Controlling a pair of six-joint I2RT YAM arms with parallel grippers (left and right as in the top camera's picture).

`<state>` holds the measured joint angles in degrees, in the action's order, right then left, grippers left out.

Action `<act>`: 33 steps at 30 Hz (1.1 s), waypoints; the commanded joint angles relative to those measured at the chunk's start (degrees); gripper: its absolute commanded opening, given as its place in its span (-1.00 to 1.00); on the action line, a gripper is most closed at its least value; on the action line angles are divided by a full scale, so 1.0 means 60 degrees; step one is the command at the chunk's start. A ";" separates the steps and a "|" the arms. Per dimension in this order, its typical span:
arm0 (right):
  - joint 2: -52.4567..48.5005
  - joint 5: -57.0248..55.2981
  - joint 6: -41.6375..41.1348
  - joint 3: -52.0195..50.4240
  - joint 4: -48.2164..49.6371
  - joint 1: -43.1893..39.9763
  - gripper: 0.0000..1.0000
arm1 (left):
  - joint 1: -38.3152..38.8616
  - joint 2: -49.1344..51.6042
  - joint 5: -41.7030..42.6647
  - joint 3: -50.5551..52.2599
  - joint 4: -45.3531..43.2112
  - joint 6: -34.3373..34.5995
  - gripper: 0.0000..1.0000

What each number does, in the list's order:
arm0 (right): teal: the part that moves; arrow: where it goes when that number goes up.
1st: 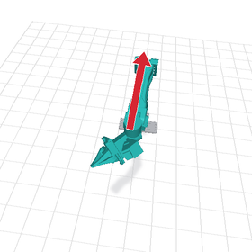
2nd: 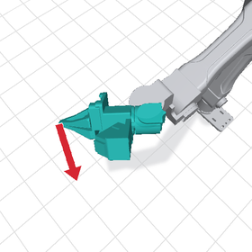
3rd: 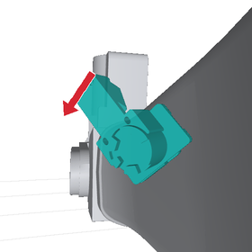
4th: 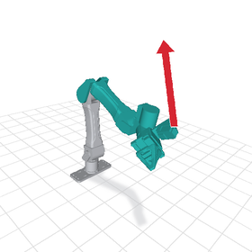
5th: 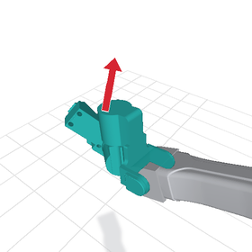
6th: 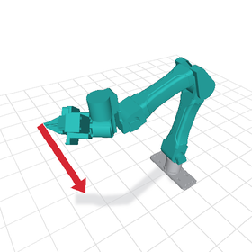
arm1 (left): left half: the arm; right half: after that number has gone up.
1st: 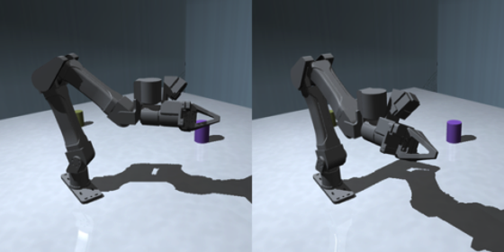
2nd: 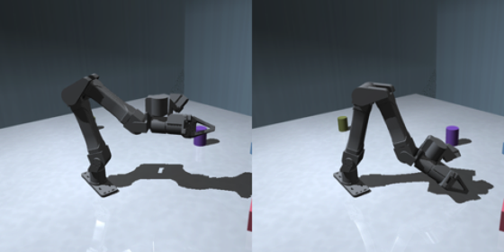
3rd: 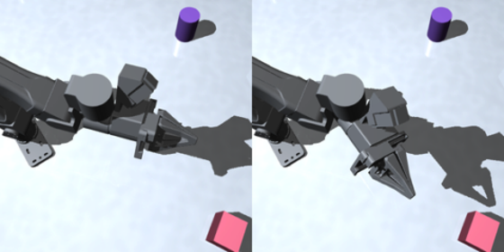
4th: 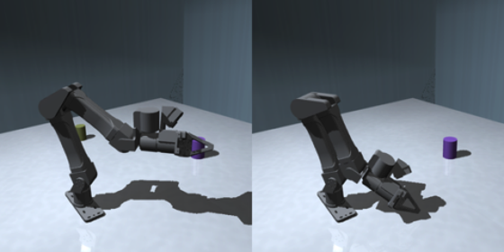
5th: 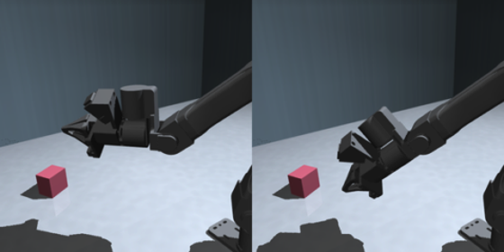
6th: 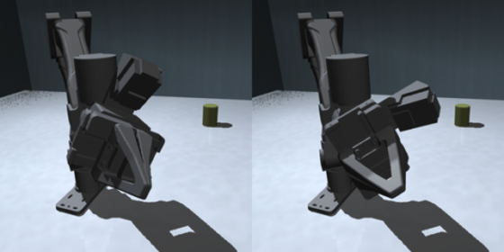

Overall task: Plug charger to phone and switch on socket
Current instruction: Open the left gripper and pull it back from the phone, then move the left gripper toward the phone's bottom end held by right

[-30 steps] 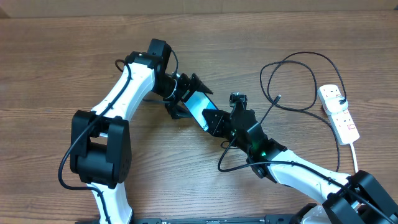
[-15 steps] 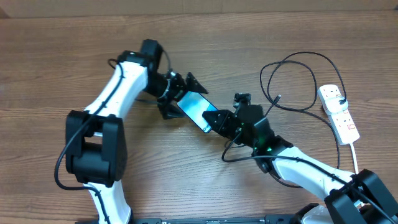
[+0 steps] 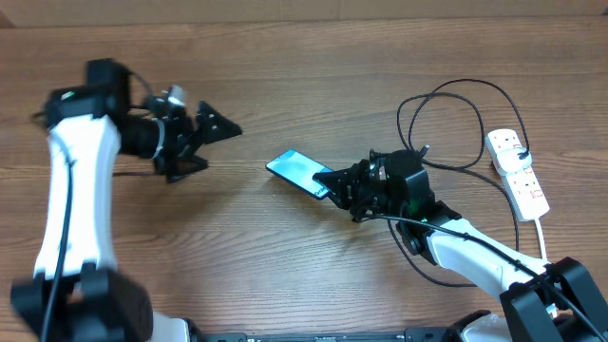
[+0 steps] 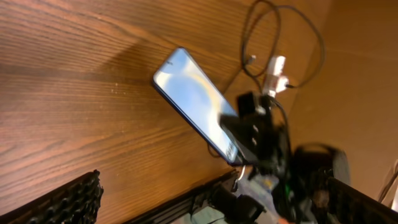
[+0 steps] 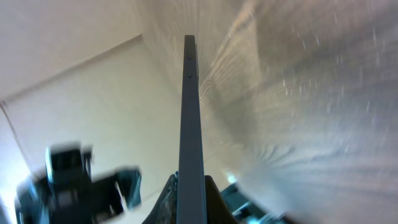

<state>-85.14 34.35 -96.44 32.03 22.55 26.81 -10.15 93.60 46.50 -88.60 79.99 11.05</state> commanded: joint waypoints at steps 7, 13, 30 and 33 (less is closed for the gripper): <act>0.0033 0.0699 -0.2783 0.0244 0.1413 0.0248 -0.92 | -0.0619 -0.2459 0.0146 -0.0208 0.0820 -0.1541 1.00; 0.0036 0.0721 -0.2787 0.0244 0.3177 0.0321 -0.92 | -0.0630 -0.3461 -0.0517 -0.0208 0.1639 -0.1665 1.00; 0.0022 -0.1060 -0.2925 0.0244 0.2907 0.2102 -0.93 | -0.2725 -0.6484 -0.1075 -0.0197 0.2273 -0.1009 0.99; 0.0022 -0.0914 -0.2991 0.0244 0.3002 0.2226 -0.93 | -0.2725 -0.6426 -0.1075 -0.0029 0.2171 -0.0466 0.99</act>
<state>-85.17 30.09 -113.99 32.05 39.20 39.59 -26.00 54.28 40.62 -88.99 93.62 4.56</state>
